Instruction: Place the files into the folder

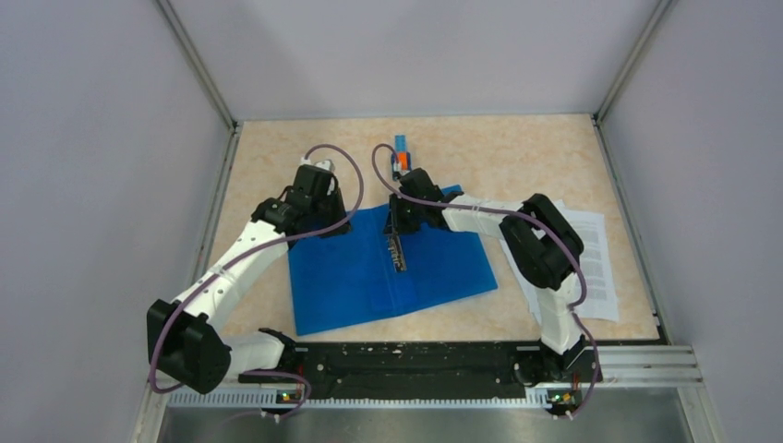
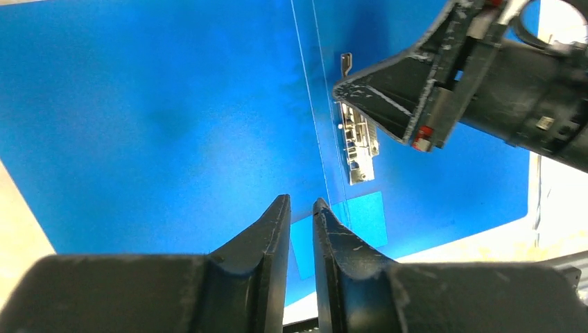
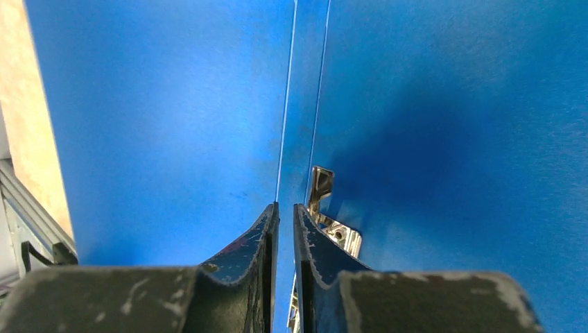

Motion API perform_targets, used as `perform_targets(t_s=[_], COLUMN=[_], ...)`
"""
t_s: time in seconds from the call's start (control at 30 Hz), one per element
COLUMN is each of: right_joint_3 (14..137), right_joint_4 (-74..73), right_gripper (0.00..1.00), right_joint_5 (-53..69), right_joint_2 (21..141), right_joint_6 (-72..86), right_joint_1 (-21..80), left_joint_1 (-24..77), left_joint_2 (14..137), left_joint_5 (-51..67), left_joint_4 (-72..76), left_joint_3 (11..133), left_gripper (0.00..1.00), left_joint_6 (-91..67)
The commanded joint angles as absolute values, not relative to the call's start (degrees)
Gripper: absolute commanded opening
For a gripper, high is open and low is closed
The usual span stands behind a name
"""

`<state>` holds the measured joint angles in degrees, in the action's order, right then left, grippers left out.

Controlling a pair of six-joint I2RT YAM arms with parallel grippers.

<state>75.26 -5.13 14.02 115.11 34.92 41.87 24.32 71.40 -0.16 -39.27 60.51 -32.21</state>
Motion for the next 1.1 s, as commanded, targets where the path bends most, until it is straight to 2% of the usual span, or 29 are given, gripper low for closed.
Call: perform_targets(t_s=[0.0, 0.33, 0.5, 0.67, 0.87, 1.07], right_joint_3=[78.7, 82.4, 79.5, 71.6, 61.4, 56.4], right_joint_4=[-6.8, -13.5, -18.4, -21.1, -23.0, -24.5], right_gripper=[0.15, 0.41, 0.52, 0.57, 0.57, 0.57], right_joint_5=[13.5, 8.7, 2.2, -3.0, -3.6, -4.7], right_joint_2=[116.9, 108.1, 100.7, 91.9, 82.7, 77.4], right_joint_6=[33.1, 30.5, 30.9, 33.0, 34.2, 33.7], right_joint_1=[42.1, 41.9, 39.9, 34.8, 28.4, 26.6], left_joint_1=[24.6, 29.6, 34.6, 39.8, 42.8, 43.5], left_joint_2=[70.6, 76.2, 81.6, 90.2, 100.4, 105.3], left_joint_5=[3.3, 2.0, -1.2, -7.4, -11.1, -13.6], left_joint_4=[-37.8, -33.2, -30.6, -30.8, -32.5, -34.5], left_joint_3=[61.4, 60.7, 62.0, 67.6, 74.0, 76.8], left_gripper=[0.26, 0.32, 0.34, 0.35, 0.34, 0.33], left_joint_6=[-31.0, -33.7, -34.7, -34.0, -33.6, -34.1])
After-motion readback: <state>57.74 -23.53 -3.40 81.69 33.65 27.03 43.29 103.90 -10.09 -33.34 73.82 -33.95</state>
